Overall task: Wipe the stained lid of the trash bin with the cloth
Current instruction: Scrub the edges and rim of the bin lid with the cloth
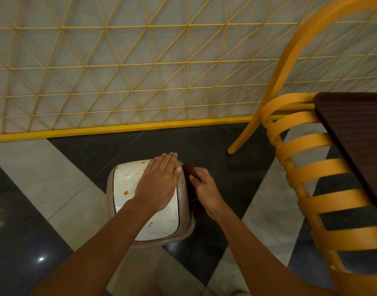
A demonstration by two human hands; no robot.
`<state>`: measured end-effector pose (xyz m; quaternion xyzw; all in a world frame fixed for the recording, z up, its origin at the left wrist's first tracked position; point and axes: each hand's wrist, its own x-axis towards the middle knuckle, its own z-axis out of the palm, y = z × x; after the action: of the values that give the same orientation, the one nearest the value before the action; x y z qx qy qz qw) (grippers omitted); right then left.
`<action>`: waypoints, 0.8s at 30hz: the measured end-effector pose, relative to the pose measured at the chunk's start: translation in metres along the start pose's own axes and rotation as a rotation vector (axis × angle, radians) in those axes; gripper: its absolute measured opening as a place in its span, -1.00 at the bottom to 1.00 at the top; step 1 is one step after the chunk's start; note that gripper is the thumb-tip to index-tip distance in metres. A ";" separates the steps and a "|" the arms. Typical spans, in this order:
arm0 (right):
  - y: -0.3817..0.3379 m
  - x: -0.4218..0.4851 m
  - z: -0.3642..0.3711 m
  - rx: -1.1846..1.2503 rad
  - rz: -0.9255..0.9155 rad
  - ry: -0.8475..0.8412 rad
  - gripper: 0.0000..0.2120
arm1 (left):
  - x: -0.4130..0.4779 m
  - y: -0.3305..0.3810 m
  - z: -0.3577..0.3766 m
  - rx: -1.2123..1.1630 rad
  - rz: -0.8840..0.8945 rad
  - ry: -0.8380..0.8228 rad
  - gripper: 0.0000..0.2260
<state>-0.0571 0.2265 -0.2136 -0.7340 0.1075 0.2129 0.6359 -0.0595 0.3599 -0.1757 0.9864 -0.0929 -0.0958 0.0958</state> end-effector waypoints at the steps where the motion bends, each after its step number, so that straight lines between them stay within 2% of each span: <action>1: -0.008 0.003 0.000 0.005 -0.021 -0.007 -0.74 | 0.000 0.000 -0.001 -0.005 0.001 -0.004 -0.55; 4: -0.017 0.001 -0.001 0.015 -0.079 -0.020 -0.71 | 0.002 0.000 -0.003 -0.013 -0.001 -0.024 -0.56; 9: 0.005 -0.036 0.002 0.044 -0.184 0.022 -0.71 | 0.001 -0.001 -0.004 0.015 0.005 -0.057 -0.55; 16: -0.004 -0.014 0.007 -0.046 -0.294 0.058 -0.63 | 0.002 0.000 -0.007 -0.022 0.001 -0.067 -0.56; 20: 0.032 -0.044 0.020 0.051 -0.182 0.154 -0.54 | 0.001 0.000 -0.003 0.036 0.007 -0.058 -0.55; 24: 0.022 -0.028 0.020 0.048 -0.113 0.153 -0.67 | 0.002 -0.002 0.000 -0.006 0.006 -0.023 -0.57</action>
<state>-0.0948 0.2395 -0.2229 -0.7378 0.1192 0.1171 0.6540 -0.0576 0.3619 -0.1760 0.9847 -0.0964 -0.1071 0.0980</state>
